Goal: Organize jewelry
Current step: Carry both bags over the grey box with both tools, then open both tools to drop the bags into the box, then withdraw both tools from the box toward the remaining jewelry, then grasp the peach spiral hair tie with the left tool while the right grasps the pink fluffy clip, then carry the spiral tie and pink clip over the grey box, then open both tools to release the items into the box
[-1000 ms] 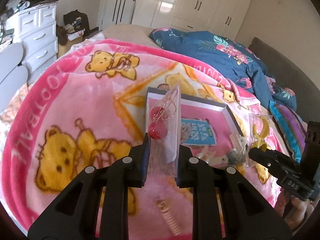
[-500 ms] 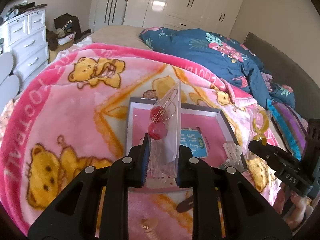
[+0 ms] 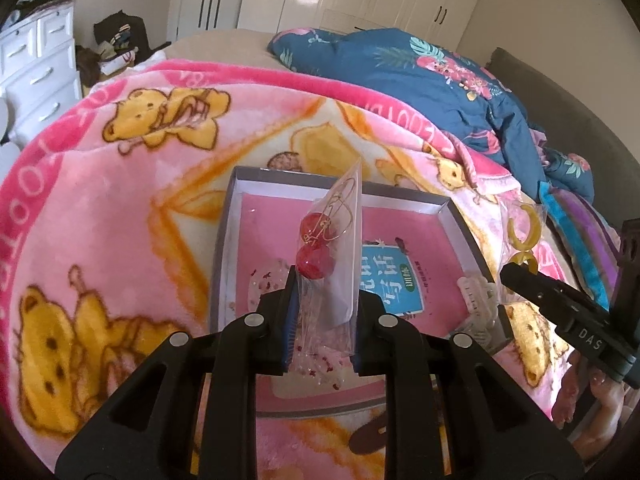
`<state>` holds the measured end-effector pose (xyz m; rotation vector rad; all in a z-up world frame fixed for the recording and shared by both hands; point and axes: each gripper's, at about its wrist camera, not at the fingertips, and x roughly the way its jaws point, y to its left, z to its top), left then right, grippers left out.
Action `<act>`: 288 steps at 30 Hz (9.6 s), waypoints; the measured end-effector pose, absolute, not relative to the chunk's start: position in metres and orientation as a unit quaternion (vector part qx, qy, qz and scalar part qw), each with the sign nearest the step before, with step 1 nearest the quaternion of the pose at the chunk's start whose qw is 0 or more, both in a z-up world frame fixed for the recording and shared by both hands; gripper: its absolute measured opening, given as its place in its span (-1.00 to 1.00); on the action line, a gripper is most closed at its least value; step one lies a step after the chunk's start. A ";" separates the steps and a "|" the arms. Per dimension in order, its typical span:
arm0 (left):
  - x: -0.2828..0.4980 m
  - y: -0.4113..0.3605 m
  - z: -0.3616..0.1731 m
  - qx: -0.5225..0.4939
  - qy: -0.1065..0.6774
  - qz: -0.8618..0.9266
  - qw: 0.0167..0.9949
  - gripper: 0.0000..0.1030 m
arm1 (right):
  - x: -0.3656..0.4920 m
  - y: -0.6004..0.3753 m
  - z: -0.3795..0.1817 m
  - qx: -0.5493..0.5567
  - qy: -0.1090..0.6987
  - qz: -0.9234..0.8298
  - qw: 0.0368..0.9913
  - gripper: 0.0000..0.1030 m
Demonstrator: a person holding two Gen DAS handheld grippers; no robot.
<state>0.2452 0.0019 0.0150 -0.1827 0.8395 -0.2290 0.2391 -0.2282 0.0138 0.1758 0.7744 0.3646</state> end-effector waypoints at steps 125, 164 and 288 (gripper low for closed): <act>0.065 -0.001 0.030 -0.053 0.394 -0.050 0.916 0.81 | 0.062 -0.261 0.040 0.019 0.347 0.173 0.922 0.87; 0.091 -0.006 -0.061 -0.087 0.491 -0.080 0.863 -0.50 | 0.127 -0.218 -0.065 -0.016 0.458 0.184 0.869 -0.46; 0.224 -0.030 -0.007 -0.093 0.407 -0.120 0.901 -0.79 | 0.194 -0.254 0.011 0.075 0.365 0.129 0.919 0.60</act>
